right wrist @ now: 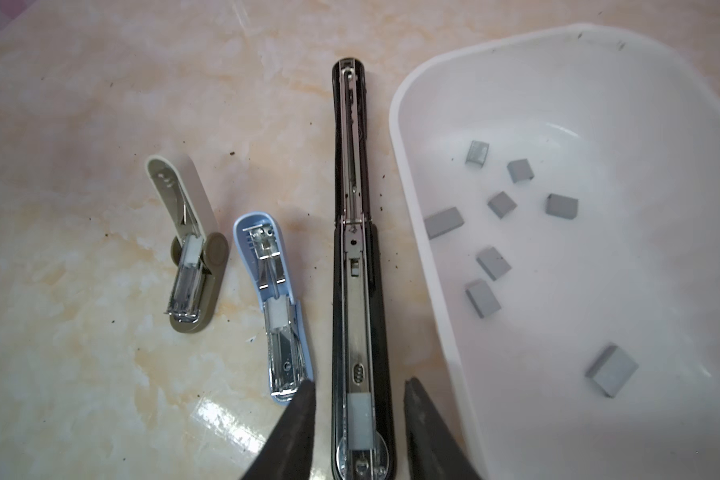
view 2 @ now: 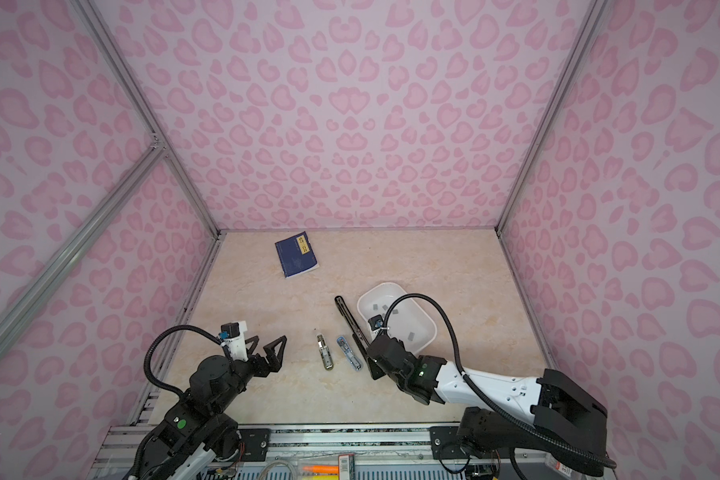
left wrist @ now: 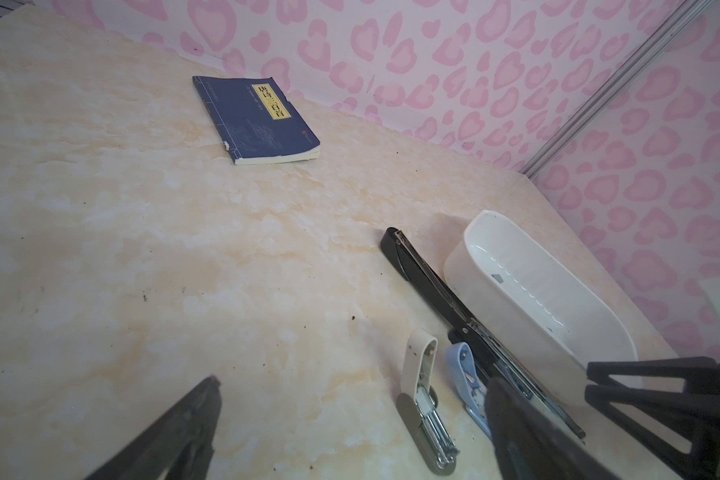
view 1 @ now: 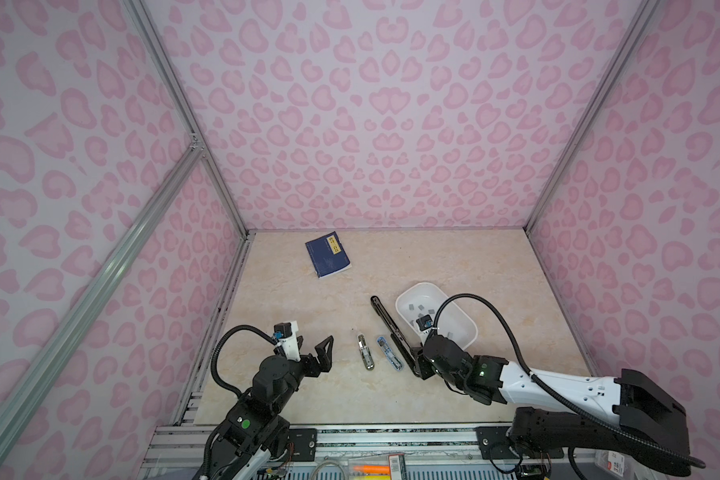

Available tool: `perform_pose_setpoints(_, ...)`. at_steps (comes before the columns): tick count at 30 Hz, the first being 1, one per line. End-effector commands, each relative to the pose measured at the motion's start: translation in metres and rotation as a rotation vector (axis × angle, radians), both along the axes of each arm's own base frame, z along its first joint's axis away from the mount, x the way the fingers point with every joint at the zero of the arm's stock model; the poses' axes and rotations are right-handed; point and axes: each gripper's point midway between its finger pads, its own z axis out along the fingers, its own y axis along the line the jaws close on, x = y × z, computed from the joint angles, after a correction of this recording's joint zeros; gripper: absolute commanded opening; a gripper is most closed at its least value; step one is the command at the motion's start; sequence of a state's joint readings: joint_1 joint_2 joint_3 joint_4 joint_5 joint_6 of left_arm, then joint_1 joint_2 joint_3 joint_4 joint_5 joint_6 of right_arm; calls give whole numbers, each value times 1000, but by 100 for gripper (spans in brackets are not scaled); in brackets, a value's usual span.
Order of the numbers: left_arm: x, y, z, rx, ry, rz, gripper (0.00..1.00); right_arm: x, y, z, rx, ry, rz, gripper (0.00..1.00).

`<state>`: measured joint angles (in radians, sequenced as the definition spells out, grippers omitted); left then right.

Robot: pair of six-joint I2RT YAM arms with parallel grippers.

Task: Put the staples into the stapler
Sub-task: 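Lift the right gripper and move it back over the white tray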

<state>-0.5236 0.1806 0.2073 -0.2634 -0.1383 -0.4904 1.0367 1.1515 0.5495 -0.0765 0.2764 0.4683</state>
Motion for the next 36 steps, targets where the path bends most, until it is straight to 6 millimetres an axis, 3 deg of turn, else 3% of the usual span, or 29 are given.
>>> perform_pose_setpoints(1, 2, 1, 7, -9, -20, 14, 100, 16, -18, 20, -42, -87, -70, 38)
perform_pose_setpoints(6, 3, 3, 7, -6, -18, 26, 100, 51, -44, 29, -49, -31, -171, 35)
perform_pose_setpoints(11, 5, 7, 5, 2, -10, 50, 100, 91, -66, 12, -34, 31, -261, 33)
perform_pose_setpoints(18, 13, 10, -3, 42, 42, 90, 99, 135, -57, -21, -64, 113, -257, 30)
perform_pose_setpoints(25, 25, 11, -11, 110, 107, 127, 99, 148, -74, -59, -218, 150, -310, 30)
perform_pose_setpoints(31, 25, 15, -11, 119, 110, 150, 100, 152, -81, -71, -225, 142, -315, 33)
perform_pose_setpoints(36, 24, 17, -10, 115, 103, 155, 99, 150, -80, -69, -209, 134, -308, 36)
